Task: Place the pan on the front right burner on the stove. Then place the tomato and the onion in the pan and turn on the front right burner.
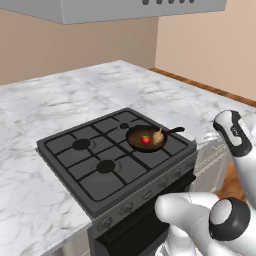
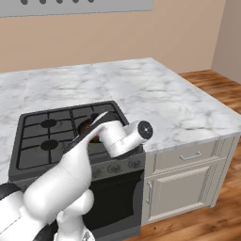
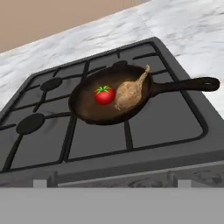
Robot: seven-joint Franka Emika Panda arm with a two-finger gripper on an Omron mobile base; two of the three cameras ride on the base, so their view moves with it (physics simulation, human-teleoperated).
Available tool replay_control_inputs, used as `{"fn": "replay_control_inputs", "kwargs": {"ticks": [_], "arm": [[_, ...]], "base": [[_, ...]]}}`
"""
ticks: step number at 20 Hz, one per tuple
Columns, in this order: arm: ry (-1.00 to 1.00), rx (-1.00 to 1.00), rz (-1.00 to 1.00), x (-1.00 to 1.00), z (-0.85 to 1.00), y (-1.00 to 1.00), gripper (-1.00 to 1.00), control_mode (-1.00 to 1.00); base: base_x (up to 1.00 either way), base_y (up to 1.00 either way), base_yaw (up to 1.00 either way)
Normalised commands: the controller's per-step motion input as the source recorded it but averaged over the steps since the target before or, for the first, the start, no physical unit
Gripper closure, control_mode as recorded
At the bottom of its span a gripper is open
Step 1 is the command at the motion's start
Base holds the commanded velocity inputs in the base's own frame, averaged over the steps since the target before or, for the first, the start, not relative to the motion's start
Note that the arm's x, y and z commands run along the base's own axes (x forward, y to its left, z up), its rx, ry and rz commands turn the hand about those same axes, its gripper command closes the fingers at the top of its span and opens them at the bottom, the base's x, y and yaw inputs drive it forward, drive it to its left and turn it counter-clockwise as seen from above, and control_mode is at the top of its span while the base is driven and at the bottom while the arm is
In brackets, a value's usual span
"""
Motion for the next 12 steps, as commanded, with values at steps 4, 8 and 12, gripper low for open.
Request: {"fn": "replay_control_inputs", "kwargs": {"ticks": [4, 8, 12], "arm": [[-0.14, 0.04, 0.0, -0.4, 0.0, -0.17, -1.0, -1.0], [-0.12, 0.04, 0.0, -0.29, 0.0, -0.34, -1.0, -1.0], [-0.11, 0.01, 0.02, -0.18, 0.0, -0.38, -1.0, -1.0]], "base": [[0.0, 0.0, 0.0], [0.0, 0.0, 0.0], [0.0, 0.0, 0.0]]}}
